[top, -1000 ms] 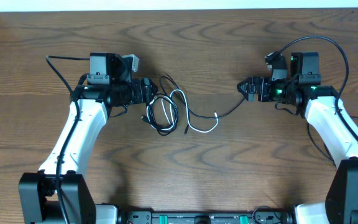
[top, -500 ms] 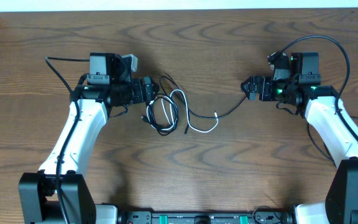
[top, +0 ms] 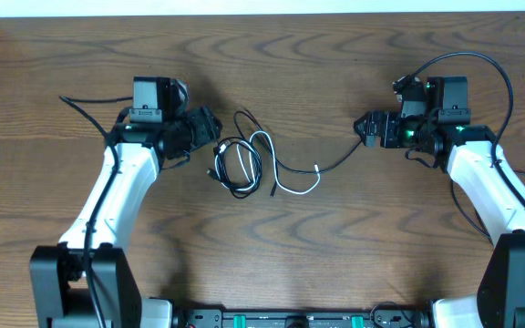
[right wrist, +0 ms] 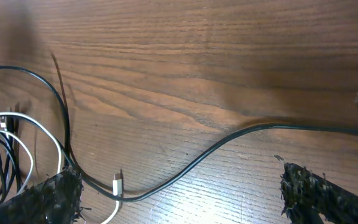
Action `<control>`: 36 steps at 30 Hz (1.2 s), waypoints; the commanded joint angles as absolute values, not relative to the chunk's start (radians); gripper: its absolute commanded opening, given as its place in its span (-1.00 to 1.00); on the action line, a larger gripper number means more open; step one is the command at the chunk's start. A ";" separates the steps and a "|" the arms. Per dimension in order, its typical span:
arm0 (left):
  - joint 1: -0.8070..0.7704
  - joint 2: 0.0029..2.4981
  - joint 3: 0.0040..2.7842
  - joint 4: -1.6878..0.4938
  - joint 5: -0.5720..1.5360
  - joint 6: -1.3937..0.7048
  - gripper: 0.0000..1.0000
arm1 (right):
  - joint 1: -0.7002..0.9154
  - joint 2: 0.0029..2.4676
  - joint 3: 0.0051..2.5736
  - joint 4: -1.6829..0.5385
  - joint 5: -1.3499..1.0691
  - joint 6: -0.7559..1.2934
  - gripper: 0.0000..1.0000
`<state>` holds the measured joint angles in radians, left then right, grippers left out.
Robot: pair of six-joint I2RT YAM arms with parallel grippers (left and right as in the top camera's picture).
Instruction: Untangle cables
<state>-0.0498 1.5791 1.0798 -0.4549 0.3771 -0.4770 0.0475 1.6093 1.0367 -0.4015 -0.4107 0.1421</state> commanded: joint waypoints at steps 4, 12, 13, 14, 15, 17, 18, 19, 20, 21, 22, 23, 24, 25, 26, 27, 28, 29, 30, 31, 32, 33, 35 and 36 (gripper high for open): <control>-0.052 1.614 1.082 -0.489 0.339 -0.855 0.32 | 0.054 1.604 1.036 -0.400 -0.410 0.152 0.99; -0.109 1.614 1.068 -0.530 0.338 -1.058 0.32 | 0.054 1.604 1.036 -0.400 -0.410 0.152 0.99; -0.121 1.615 1.065 -0.525 0.336 -1.084 0.31 | 0.054 1.604 1.036 -0.400 -0.410 0.152 0.99; -0.134 1.615 1.062 -0.516 0.325 -1.107 0.31 | 0.054 1.604 1.036 -0.400 -0.410 0.152 0.98; -0.150 1.617 1.060 -0.506 0.305 -1.139 0.31 | 0.054 1.604 1.036 -0.400 -0.410 0.152 0.98; -0.175 1.622 1.060 -0.499 0.264 -1.189 0.29 | 0.054 1.604 1.036 -0.400 -0.410 0.152 0.98; -0.188 1.629 1.060 -0.497 0.244 -1.217 0.28 | 0.054 1.604 1.036 -0.400 -0.410 0.152 0.99; -0.200 1.636 1.060 -0.495 0.228 -1.242 0.29 | 0.054 1.604 1.036 -0.400 -0.410 0.152 0.99; -0.208 1.644 1.060 -0.494 0.221 -1.263 0.28 | 0.054 1.604 1.036 -0.400 -0.410 0.152 0.99; -0.214 1.653 1.060 -0.491 0.221 -1.282 0.29 | 0.054 1.604 1.036 -0.400 -0.410 0.152 0.99; -0.220 1.667 1.060 -0.487 0.222 -1.306 0.23 | 0.054 1.604 1.036 -0.400 -0.410 0.152 0.99; -0.224 1.681 1.060 -0.480 0.221 -1.329 0.21 | 0.054 1.604 1.036 -0.400 -0.410 0.152 0.99; -0.226 1.695 1.060 -0.468 0.219 -1.352 0.20 | 0.054 1.604 1.036 -0.400 -0.410 0.152 0.98; -0.226 1.722 1.060 -0.438 0.216 -1.368 0.17 | 0.054 1.604 1.036 -0.400 -0.410 0.152 0.98; -0.224 1.737 1.060 -0.417 0.216 -1.368 0.16 | 0.054 1.604 1.036 -0.400 -0.410 0.152 0.98; -0.224 1.747 1.060 -0.404 0.216 -1.368 0.15 | 0.054 1.604 1.036 -0.400 -0.410 0.152 0.99; -0.224 1.760 1.060 -0.392 0.216 -1.367 0.15 | 0.054 1.604 1.036 -0.400 -0.410 0.152 0.99; -0.224 1.770 1.060 -0.384 0.216 -1.368 0.14 | 0.054 1.604 1.036 -0.400 -0.410 0.152 0.98; -0.224 1.779 1.060 -0.378 0.217 -1.367 0.08 | 0.054 1.604 1.036 -0.400 -0.410 0.152 0.98; -0.224 1.788 1.060 -0.375 0.219 -1.367 -0.06 | 0.054 1.604 1.036 -0.400 -0.410 0.152 0.99; -0.224 1.794 1.060 -0.375 0.220 -1.367 -0.23 | 0.054 1.604 1.036 -0.400 -0.410 0.152 0.99; -0.224 1.795 1.060 -0.376 0.219 -1.367 -0.45 | 0.054 1.604 1.036 -0.400 -0.410 0.152 0.99; -0.218 1.792 1.060 -0.375 0.220 -1.359 -0.85 | 0.054 1.604 1.036 -0.400 -0.410 0.152 0.99; -0.211 1.789 1.060 -0.373 0.220 -1.335 -0.85 | 0.054 1.604 1.036 -0.400 -0.410 0.152 0.99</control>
